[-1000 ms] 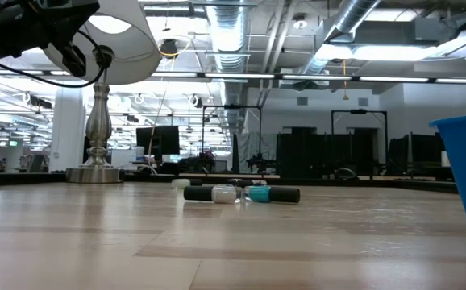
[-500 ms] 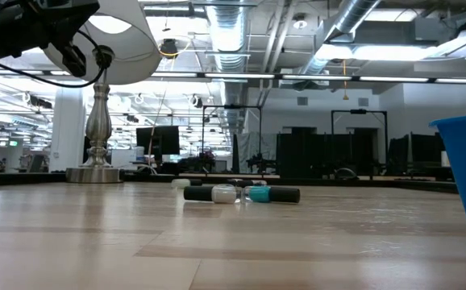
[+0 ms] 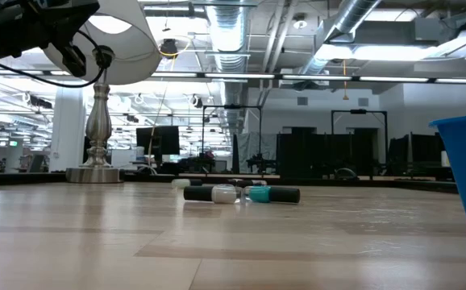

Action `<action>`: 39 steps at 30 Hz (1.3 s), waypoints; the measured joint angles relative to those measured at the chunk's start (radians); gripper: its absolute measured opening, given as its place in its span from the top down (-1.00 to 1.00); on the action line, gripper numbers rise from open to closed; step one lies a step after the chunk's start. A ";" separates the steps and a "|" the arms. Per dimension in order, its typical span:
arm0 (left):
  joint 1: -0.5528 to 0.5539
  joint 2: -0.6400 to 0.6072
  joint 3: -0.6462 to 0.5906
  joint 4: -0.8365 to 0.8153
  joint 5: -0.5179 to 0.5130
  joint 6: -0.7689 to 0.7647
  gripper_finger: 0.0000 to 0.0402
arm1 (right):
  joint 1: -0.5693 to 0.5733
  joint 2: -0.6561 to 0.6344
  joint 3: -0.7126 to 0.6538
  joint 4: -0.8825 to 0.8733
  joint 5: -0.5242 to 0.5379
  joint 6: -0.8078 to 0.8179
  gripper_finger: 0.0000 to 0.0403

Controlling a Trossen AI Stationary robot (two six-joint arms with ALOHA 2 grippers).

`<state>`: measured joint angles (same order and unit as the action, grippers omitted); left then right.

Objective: Pick & Place Nail Polish
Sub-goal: Put the brown nail polish into the blue bin

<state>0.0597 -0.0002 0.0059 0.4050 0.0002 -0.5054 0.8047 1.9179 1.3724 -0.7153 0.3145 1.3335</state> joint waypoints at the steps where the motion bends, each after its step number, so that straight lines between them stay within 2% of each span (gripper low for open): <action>1: 0.000 0.000 0.000 0.000 0.000 0.000 1.00 | 0.000 0.000 -0.013 0.014 0.000 0.003 0.77; 16: 0.000 0.000 0.000 0.000 0.000 0.000 1.00 | 0.000 0.021 -0.022 0.009 -0.001 0.003 0.77; 26: 0.000 0.000 0.000 0.000 0.000 0.000 1.00 | -0.001 0.064 -0.022 0.013 -0.049 0.009 0.77; 39: 0.000 0.000 0.000 0.000 0.000 0.000 1.00 | -0.003 0.076 -0.020 0.024 -0.072 0.014 0.59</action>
<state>0.0597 -0.0002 0.0061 0.4053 0.0006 -0.5053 0.8021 1.9942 1.3521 -0.6914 0.2422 1.3470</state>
